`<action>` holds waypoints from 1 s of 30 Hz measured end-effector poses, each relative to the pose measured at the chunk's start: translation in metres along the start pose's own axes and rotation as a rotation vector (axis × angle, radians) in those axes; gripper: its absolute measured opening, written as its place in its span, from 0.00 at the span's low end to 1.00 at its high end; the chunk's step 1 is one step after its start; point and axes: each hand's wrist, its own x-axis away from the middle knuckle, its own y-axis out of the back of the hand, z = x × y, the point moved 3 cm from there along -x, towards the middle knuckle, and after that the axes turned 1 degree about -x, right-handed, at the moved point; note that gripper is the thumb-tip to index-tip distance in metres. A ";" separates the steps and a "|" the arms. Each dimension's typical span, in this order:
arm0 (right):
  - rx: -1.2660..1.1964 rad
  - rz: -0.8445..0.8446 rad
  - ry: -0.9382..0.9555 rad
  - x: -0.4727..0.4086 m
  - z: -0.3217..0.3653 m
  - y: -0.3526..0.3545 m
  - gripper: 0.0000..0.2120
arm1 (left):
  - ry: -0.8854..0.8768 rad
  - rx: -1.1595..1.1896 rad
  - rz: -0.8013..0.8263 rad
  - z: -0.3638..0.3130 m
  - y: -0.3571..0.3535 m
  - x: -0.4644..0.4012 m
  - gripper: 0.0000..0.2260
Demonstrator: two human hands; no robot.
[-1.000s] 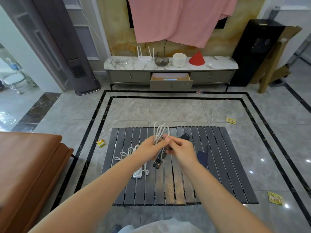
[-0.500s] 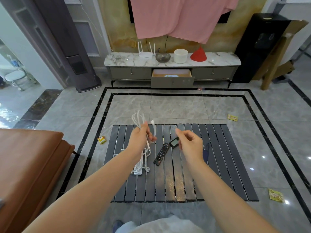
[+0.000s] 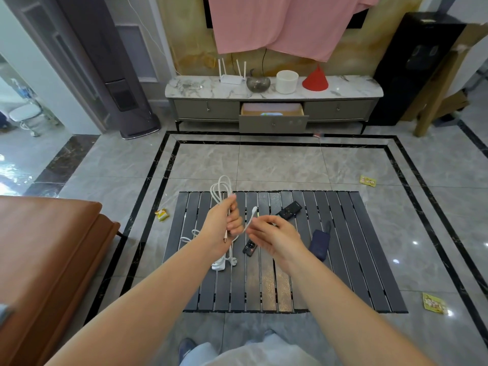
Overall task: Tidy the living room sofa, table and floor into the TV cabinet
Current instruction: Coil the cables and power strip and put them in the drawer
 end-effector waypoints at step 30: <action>0.605 -0.178 0.377 -0.010 0.033 -0.008 0.21 | -0.274 -0.994 0.005 0.008 -0.008 -0.005 0.12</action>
